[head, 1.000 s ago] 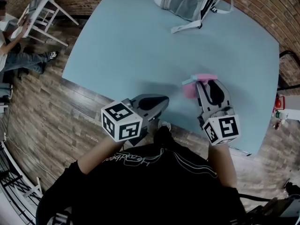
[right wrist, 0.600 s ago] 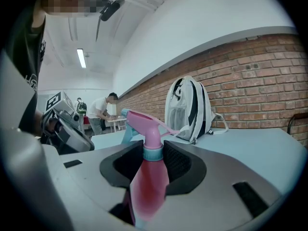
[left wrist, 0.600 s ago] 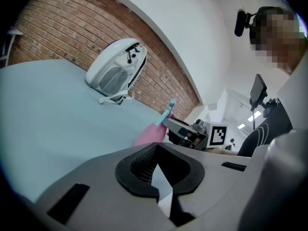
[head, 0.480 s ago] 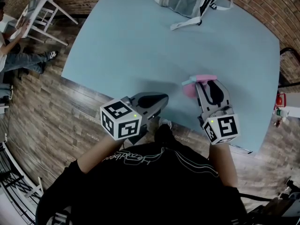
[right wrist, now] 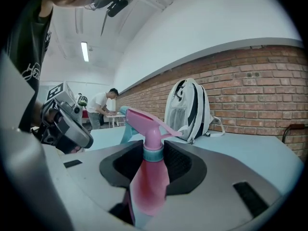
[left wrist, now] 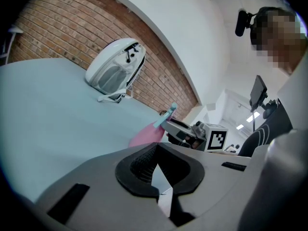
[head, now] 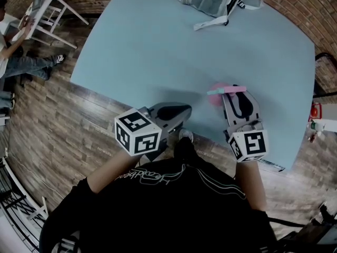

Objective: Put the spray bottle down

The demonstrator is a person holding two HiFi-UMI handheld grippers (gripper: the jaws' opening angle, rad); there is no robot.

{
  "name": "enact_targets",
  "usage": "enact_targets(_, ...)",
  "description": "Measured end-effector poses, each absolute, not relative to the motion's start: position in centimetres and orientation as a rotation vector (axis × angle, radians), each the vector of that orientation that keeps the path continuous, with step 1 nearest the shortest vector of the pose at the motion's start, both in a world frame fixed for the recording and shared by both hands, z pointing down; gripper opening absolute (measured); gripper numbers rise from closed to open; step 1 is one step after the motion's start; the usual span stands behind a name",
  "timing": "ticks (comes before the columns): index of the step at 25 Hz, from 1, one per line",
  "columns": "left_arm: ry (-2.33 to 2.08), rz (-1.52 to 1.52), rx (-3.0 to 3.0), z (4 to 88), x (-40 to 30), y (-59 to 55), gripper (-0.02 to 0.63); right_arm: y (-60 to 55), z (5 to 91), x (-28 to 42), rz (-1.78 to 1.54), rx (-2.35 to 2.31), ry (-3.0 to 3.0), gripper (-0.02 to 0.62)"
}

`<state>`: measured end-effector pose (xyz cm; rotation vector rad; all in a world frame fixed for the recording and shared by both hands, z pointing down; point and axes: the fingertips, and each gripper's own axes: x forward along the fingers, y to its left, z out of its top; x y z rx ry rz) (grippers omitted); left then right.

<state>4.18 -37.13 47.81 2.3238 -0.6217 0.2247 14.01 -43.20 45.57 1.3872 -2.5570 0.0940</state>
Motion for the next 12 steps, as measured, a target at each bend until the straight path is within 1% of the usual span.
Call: enact_targets(12, -0.610, 0.231, 2.337, 47.2, 4.7, -35.9, 0.008, -42.6, 45.8, 15.0, 0.157, 1.440, -2.565, 0.132)
